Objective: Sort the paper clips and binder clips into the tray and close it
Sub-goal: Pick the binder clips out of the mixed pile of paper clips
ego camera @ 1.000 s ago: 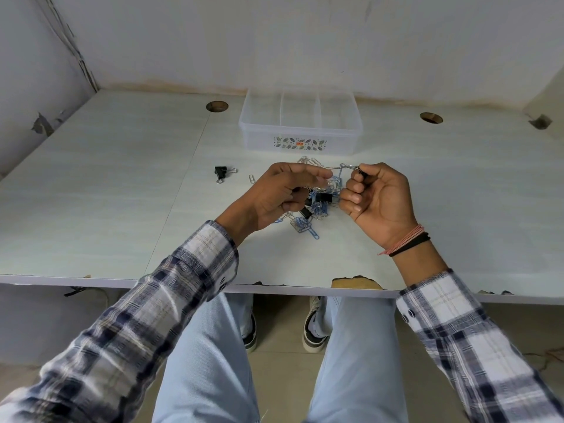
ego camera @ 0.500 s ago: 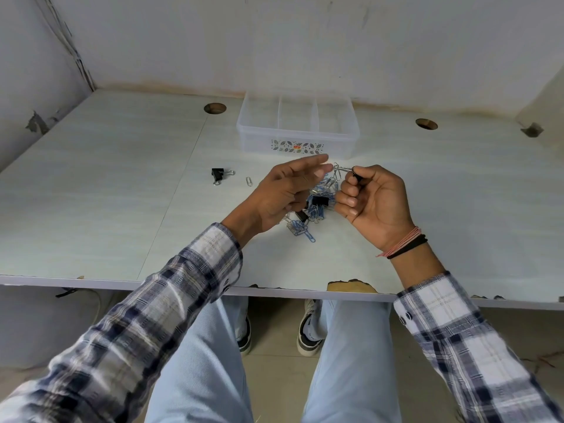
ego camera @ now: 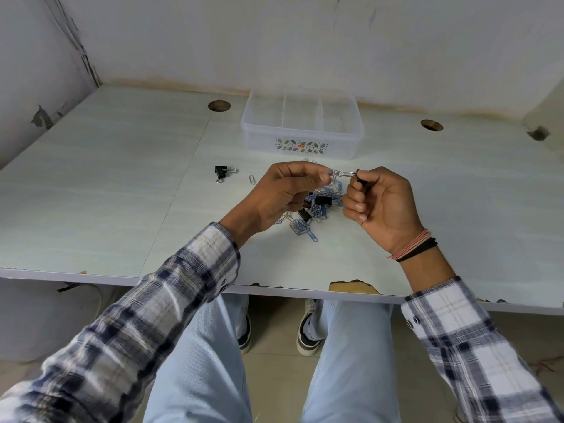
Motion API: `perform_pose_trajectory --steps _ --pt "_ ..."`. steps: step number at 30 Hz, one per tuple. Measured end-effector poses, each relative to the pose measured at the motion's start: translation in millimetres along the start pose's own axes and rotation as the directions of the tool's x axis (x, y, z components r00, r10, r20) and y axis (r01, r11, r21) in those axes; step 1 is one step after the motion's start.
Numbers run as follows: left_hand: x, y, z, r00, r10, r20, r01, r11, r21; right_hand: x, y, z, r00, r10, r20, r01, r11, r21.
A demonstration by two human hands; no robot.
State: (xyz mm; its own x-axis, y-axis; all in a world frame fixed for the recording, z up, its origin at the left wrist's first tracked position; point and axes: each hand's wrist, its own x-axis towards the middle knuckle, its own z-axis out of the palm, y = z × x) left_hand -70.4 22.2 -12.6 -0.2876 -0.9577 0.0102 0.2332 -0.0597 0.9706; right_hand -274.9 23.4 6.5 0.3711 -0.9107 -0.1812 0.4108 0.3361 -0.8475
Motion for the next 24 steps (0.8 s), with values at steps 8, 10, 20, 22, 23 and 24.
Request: perform_pose_trajectory --steps 8,10,20,22,23,24 --pt "-5.2 11.0 7.7 0.962 0.22 -0.159 -0.164 0.939 0.303 -0.6 1.4 2.7 0.996 -0.056 -0.068 0.039 0.973 -0.228" --pt "-3.3 10.2 8.5 0.938 0.32 -0.131 -0.227 0.855 0.465 -0.9 1.2 5.8 0.992 -0.092 -0.084 0.066 0.96 -0.271" --pt "2.2 2.0 11.8 0.885 0.465 0.012 -0.261 0.475 0.841 0.6 -2.3 13.1 0.98 -0.142 -0.14 0.096 0.952 -0.291" --pt "4.3 1.1 12.4 0.901 0.432 -0.046 -0.191 0.488 0.852 0.5 -2.7 10.9 0.973 -0.148 -0.179 0.092 0.954 -0.286" --pt "5.9 1.0 13.0 0.906 0.418 -0.062 -0.17 0.495 0.852 0.5 -2.8 9.2 0.966 -0.155 -0.207 0.09 0.952 -0.292" --pt "8.0 0.7 13.9 0.911 0.406 -0.072 -0.154 0.499 0.853 0.4 -3.1 7.2 0.957 -0.163 -0.239 0.086 0.95 -0.3"
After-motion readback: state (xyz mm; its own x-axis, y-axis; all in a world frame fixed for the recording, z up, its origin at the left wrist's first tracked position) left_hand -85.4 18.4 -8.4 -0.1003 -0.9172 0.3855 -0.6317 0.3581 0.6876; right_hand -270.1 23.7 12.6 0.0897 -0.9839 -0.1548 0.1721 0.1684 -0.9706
